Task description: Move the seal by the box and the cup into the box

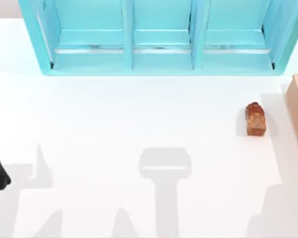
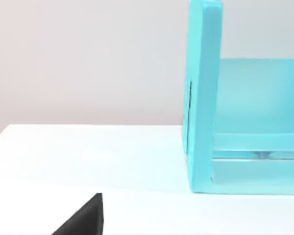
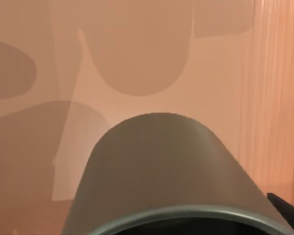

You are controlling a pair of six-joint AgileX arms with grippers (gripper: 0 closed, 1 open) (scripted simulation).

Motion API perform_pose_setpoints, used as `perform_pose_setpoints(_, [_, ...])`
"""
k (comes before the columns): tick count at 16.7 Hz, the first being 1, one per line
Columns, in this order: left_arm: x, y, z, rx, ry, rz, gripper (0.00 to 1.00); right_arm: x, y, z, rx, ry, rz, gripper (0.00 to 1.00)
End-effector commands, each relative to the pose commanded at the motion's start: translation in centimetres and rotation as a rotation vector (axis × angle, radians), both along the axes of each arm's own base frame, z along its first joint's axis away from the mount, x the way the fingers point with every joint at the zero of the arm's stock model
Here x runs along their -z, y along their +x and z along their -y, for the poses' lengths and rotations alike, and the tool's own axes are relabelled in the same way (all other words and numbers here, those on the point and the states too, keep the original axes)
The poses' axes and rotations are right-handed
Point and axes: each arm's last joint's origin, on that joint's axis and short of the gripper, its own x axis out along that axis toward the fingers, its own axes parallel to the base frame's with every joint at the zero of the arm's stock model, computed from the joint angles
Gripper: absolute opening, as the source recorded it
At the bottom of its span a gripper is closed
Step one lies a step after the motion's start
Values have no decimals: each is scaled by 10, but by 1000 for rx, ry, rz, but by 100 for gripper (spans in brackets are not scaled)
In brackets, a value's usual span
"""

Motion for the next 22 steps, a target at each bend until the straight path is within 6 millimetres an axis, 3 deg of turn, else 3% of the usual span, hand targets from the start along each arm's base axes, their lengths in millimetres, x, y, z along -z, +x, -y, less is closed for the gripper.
perform_pose_setpoints(5, [0,0,0,0,0,0,100,40,-9,2,-25,20,-65,0])
perform_pose_setpoints(10, [0,0,0,0,0,0,100,46,-10,2,-32,25,-73,0])
perform_pose_setpoints(22, [0,0,0,0,0,0,100,46,-10,2,-32,25,-73,90])
